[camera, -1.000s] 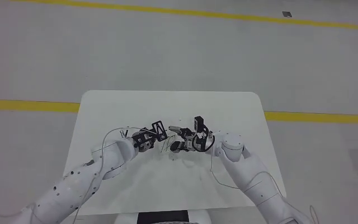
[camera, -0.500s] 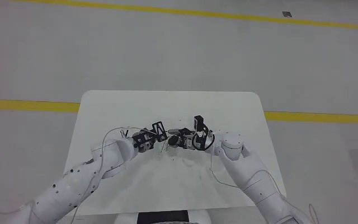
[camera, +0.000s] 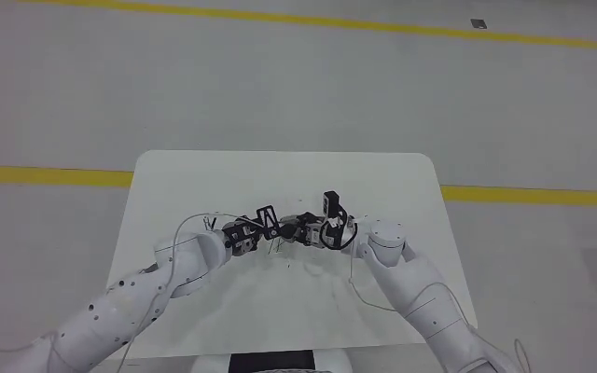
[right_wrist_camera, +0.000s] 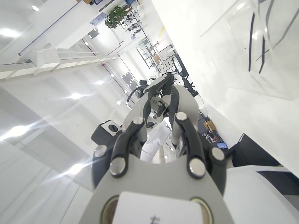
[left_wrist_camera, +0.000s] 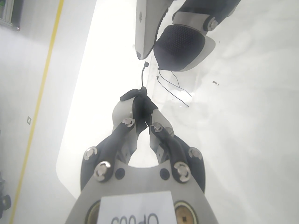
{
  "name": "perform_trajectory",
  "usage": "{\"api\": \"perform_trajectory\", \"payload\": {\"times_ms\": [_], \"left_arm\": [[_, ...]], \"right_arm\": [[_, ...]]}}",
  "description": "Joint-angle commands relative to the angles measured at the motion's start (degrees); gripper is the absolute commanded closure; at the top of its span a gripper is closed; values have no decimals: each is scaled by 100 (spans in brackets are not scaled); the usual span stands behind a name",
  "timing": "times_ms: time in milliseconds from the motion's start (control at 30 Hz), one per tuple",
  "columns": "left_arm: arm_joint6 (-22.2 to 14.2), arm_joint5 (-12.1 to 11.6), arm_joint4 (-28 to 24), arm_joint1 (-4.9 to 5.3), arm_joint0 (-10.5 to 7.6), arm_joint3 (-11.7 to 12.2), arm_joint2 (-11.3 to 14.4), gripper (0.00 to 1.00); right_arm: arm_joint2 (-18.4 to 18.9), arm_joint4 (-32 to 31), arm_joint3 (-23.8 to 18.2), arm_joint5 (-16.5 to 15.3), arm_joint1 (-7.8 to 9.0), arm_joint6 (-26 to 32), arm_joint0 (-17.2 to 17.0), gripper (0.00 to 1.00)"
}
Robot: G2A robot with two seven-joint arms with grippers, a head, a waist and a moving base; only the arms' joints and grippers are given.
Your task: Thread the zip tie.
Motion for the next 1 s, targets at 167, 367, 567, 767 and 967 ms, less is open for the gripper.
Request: {"api": "perform_trajectory", "payload": {"times_ms": [167, 367, 567, 767, 967], "left_arm": [[33, 0, -53, 39, -44, -3, 73, 100], [46, 0, -72, 65, -76, -9, 120, 100], [52, 0, -89, 84, -92, -17, 141, 100], [68, 0, -103, 99, -106, -20, 162, 100], [76, 0, -116, 112, -119, -23, 178, 100]], "right_arm": [[-7, -17, 7, 5, -6, 3, 2, 84], [-7, -27, 7, -10, -11, -9, -3, 88], [-1, -32, 3, -20, -14, -19, -14, 94], [5, -45, 0, -15, -16, -30, -22, 91], [5, -51, 2, -12, -21, -34, -23, 91]]}}
